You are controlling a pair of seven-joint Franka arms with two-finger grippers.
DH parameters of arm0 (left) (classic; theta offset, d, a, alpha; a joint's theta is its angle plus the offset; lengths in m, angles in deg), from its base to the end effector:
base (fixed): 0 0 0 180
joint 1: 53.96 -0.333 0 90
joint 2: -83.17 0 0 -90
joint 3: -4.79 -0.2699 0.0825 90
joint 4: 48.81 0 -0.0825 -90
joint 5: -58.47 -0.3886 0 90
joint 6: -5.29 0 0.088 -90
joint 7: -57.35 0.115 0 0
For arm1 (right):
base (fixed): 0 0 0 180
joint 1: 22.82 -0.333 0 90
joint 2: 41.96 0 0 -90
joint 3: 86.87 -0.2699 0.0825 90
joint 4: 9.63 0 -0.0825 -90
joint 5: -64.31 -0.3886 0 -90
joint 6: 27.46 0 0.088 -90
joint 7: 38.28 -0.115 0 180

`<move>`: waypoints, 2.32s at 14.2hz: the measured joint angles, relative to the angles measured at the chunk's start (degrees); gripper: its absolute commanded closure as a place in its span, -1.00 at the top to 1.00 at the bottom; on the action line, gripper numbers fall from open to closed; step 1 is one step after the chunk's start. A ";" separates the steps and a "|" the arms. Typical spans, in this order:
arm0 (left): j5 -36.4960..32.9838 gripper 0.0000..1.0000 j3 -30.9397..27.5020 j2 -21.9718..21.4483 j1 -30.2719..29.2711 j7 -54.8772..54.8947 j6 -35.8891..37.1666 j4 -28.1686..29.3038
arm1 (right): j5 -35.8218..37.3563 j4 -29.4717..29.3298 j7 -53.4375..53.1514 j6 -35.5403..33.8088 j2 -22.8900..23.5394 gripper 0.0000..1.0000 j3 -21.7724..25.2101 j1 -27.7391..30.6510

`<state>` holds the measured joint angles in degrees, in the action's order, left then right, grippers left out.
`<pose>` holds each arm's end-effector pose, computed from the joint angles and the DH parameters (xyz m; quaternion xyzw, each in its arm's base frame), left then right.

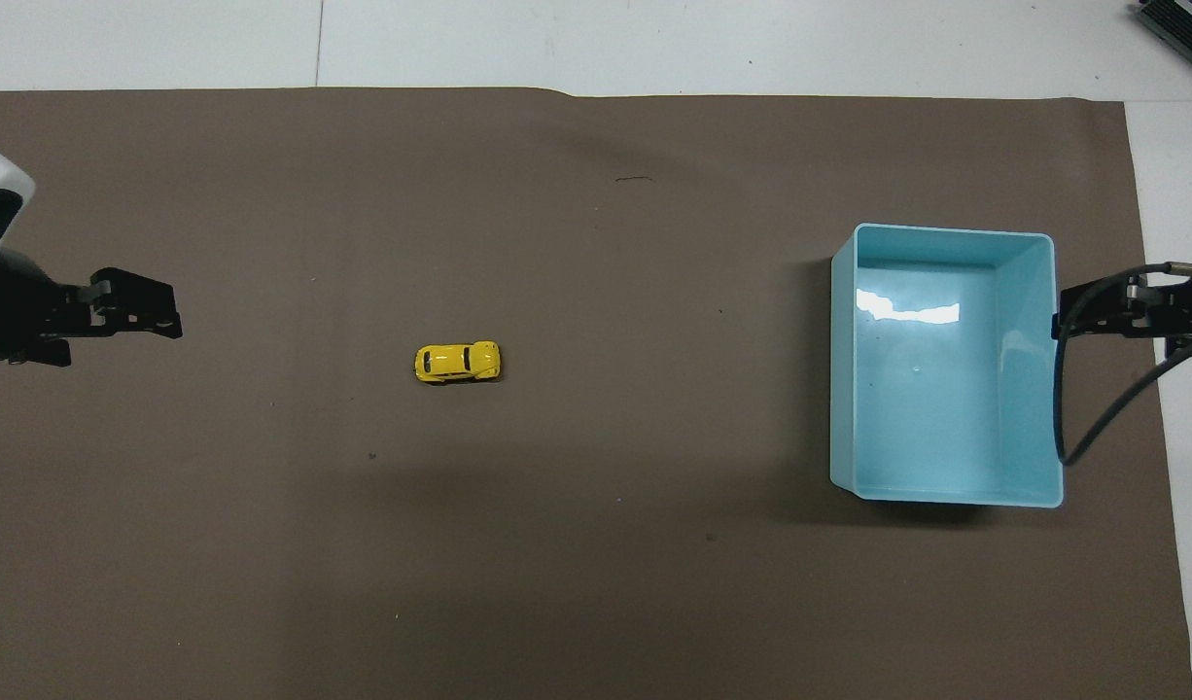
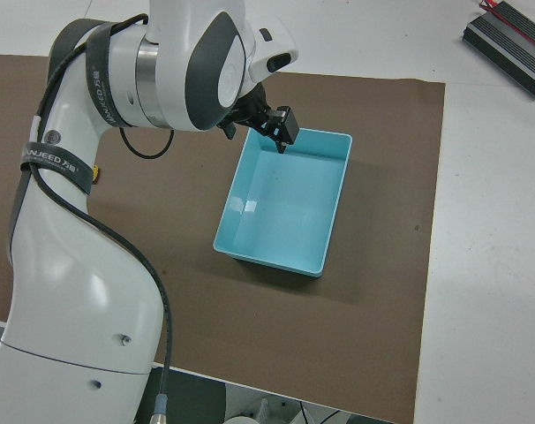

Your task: Wind up and store yellow beetle car

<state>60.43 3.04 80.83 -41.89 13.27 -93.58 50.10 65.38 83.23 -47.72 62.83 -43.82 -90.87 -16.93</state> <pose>0.5498 -0.1034 0.5322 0.9559 0.2925 0.0098 0.0248 0.5499 -0.0198 0.5650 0.9951 -0.0986 -0.0055 0.0109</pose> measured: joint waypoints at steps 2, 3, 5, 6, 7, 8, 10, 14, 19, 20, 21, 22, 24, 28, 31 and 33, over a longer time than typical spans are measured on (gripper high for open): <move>0.19 1.00 0.02 0.11 1.19 -9.36 -0.39 0.65 | 0.00 0.00 0.00 0.00 0.00 1.00 0.00 0.00; 0.21 1.00 0.09 0.28 1.67 -13.91 -0.45 0.83 | 0.00 0.00 0.00 0.00 0.00 1.00 0.00 0.00; 0.28 1.00 0.09 0.79 2.38 -23.46 -1.36 1.08 | 0.00 0.00 0.00 0.00 0.00 1.00 0.00 0.00; 0.29 1.00 0.11 1.17 2.64 -29.14 -2.62 1.17 | 0.00 0.00 0.00 0.00 0.00 1.00 0.00 0.00; 0.29 1.00 0.16 1.67 2.82 -34.69 -3.89 1.22 | 0.00 0.00 0.00 0.00 0.00 1.00 0.00 0.00; 0.29 1.00 0.16 2.28 3.09 -39.92 -4.76 1.26 | 0.00 0.00 0.00 0.00 0.00 1.00 0.00 0.00; 0.30 1.00 0.16 3.84 3.93 -49.12 -5.64 1.35 | 0.00 0.00 0.00 0.00 0.00 1.00 0.00 0.00; 0.32 1.00 0.30 8.36 8.16 -61.93 -11.96 3.64 | 0.00 0.00 0.00 0.00 0.00 1.00 0.00 0.00; 1.93 1.00 0.47 16.81 14.87 -70.06 -22.31 8.44 | 0.00 0.02 0.00 0.00 0.00 1.00 0.00 0.00; 2.07 1.00 0.46 17.27 15.44 -71.06 -24.52 10.25 | 0.00 0.02 0.00 0.00 0.00 1.00 0.00 0.00; 2.11 1.00 0.44 17.36 15.83 -72.11 -26.99 12.36 | 0.00 0.02 0.00 0.00 0.00 1.00 0.00 0.00; 2.13 1.00 0.42 17.36 16.15 -73.04 -29.47 14.35 | 0.00 0.02 0.00 0.00 0.00 1.00 0.00 0.00; 2.15 1.00 0.44 17.37 16.32 -74.94 -32.85 16.84 | 0.00 0.02 0.00 0.00 0.00 1.00 0.00 0.00; 2.15 0.26 0.34 18.60 17.31 -76.29 -36.19 18.00 | 0.00 0.02 0.00 0.00 0.00 1.00 0.00 0.00; 1.71 -1.00 -0.04 18.71 17.54 -76.09 -36.82 17.49 | 0.00 0.03 0.00 0.00 0.00 1.00 0.00 0.00; 1.19 -1.00 0.01 18.62 17.64 -73.33 -36.69 17.43 | 0.00 0.03 0.00 0.00 0.00 1.00 0.00 0.00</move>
<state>61.62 3.05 99.44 -24.26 -60.06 -130.27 67.53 65.38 83.26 -47.72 62.83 -43.82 -90.87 -16.93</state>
